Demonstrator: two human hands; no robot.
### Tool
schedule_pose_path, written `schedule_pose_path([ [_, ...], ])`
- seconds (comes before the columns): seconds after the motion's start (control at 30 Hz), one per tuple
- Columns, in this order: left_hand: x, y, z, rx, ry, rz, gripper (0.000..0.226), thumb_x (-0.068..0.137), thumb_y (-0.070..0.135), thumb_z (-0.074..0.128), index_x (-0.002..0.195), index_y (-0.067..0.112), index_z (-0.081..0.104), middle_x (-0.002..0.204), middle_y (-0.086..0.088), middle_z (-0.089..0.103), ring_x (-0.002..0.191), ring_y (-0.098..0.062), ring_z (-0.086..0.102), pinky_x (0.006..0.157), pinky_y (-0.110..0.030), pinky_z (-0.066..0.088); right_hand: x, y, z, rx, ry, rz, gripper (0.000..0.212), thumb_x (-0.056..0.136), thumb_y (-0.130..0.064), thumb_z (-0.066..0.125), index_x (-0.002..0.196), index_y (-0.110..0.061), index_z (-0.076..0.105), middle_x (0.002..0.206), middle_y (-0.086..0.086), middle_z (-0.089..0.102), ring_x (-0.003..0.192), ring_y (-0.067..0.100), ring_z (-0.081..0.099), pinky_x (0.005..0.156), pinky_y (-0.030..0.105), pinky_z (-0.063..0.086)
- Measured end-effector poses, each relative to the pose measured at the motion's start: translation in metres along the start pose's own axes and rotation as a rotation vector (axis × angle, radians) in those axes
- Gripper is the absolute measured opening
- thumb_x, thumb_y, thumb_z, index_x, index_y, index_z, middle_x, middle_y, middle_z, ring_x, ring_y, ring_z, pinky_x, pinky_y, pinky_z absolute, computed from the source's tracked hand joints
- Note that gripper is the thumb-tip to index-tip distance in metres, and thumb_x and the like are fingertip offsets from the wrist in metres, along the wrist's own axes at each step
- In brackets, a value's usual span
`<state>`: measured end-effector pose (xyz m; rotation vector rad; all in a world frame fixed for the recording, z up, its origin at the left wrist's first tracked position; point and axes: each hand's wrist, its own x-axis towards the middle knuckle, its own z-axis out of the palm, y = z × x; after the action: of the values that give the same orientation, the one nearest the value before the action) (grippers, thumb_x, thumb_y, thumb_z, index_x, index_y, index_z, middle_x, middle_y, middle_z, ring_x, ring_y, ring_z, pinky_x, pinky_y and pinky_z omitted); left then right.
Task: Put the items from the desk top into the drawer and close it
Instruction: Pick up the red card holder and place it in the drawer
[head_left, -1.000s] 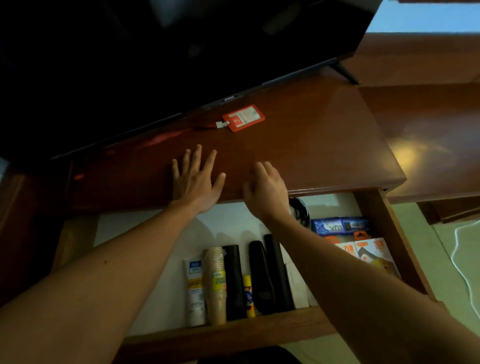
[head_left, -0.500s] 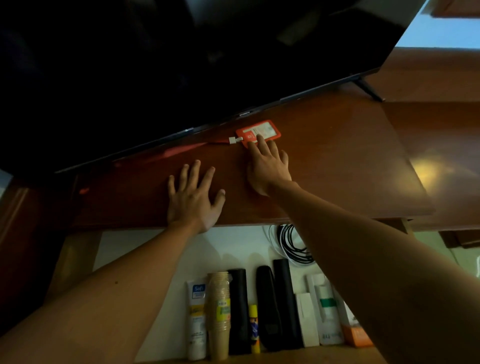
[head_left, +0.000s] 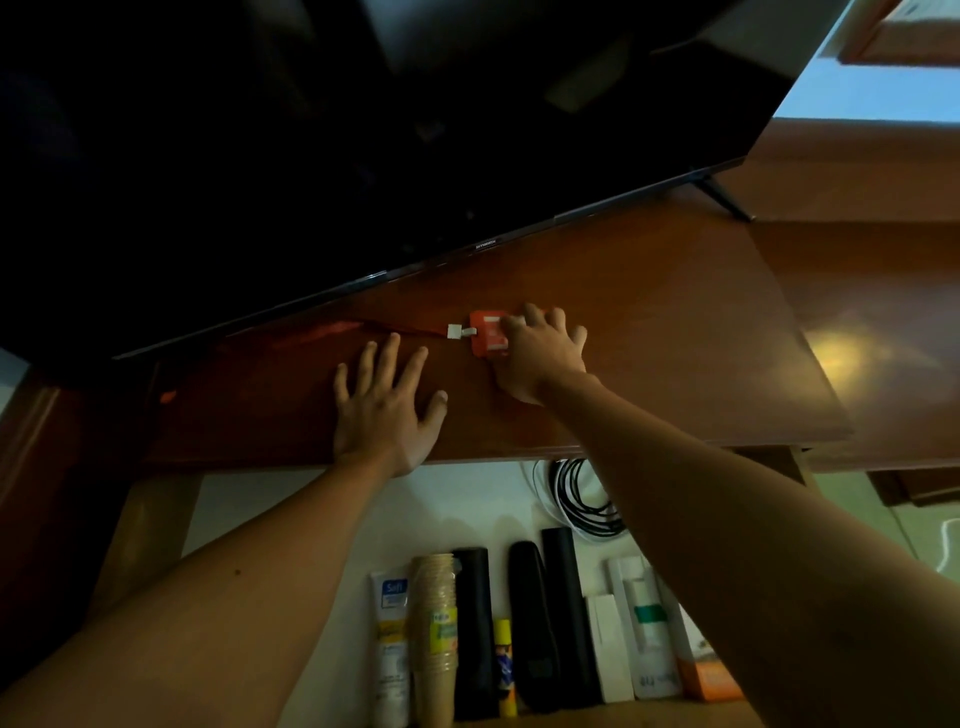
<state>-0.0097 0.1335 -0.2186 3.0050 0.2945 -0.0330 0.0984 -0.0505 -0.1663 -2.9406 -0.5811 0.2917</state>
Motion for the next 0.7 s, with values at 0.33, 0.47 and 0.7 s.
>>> schedule_pose_path([
  [0.33,0.001,-0.008,-0.013,-0.113,-0.124,0.015,0.069,0.097,0.067,0.029,0.157,0.037,0.016,0.168,0.001,-0.002,0.153,-0.022,-0.007,0.121,-0.052,-0.005,-0.044,-0.003,-0.005,-0.060,-0.075,-0.019,0.073,0.086,-0.057,0.064,0.145,-0.020,0.042,0.142,0.015,0.039,0.129,0.040,0.038,0.103,0.056,0.038],
  [0.47,-0.008,-0.012,-0.023,-0.196,-0.164,0.027,0.062,0.099,0.055,0.042,0.155,0.033,0.027,0.168,0.002,0.004,0.154,-0.022,-0.002,0.122,-0.052,-0.001,-0.061,-0.015,0.002,-0.081,-0.131,-0.054,0.074,0.089,-0.050,0.060,0.148,-0.013,0.034,0.142,0.016,0.036,0.127,0.042,0.038,0.098,0.055,0.044],
  [0.7,-0.043,-0.011,-0.035,-0.370,-0.088,0.062,0.072,0.098,0.031,0.058,0.157,0.036,0.018,0.168,0.003,0.001,0.153,-0.026,0.005,0.122,-0.053,0.013,-0.096,-0.019,0.004,0.097,0.010,-0.174,0.027,0.103,-0.028,0.044,0.125,-0.014,0.048,0.113,0.009,0.055,0.103,0.029,0.057,0.082,0.040,0.052],
])
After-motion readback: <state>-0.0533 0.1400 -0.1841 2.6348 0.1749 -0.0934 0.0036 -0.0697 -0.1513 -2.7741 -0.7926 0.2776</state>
